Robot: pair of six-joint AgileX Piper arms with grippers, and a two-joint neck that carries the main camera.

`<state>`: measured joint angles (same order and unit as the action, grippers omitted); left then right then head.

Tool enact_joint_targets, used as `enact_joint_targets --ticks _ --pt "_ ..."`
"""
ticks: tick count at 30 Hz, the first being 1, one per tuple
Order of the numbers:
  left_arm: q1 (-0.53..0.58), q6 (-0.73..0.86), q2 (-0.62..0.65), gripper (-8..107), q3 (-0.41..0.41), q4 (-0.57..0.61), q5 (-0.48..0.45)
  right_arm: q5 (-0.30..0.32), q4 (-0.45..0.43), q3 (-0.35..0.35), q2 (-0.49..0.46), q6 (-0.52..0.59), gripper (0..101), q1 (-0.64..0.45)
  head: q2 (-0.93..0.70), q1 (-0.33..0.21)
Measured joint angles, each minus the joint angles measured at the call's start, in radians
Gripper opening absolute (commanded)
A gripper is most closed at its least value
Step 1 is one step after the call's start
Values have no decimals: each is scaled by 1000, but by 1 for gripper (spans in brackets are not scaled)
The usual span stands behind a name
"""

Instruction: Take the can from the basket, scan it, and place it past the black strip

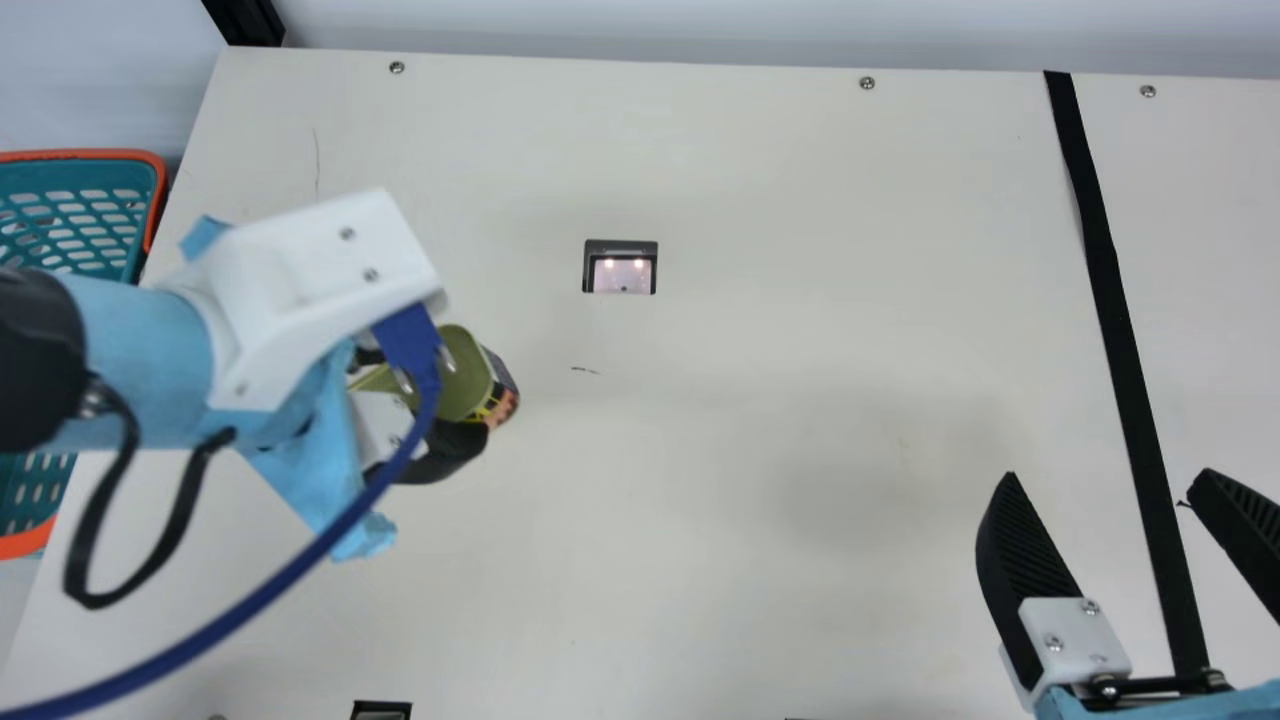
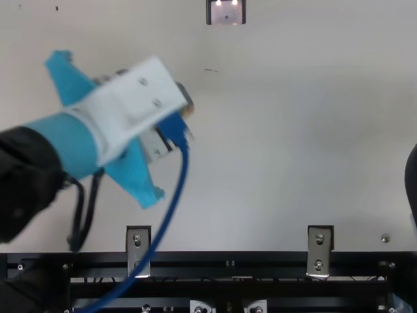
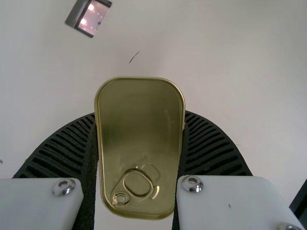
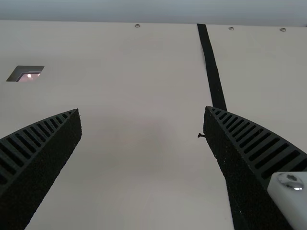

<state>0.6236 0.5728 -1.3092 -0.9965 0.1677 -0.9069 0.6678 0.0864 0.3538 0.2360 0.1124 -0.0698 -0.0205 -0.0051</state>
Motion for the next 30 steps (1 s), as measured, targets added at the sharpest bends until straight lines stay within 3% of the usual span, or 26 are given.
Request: enact_joint_targets --ticks 12,30 --pt "139 91 -59 10 15 -29 35 0 0 0 0 0 101 0 0 0" --pt "205 202 -214 10 -36 -44 55 0 0 0 0 0 101 0 0 0"
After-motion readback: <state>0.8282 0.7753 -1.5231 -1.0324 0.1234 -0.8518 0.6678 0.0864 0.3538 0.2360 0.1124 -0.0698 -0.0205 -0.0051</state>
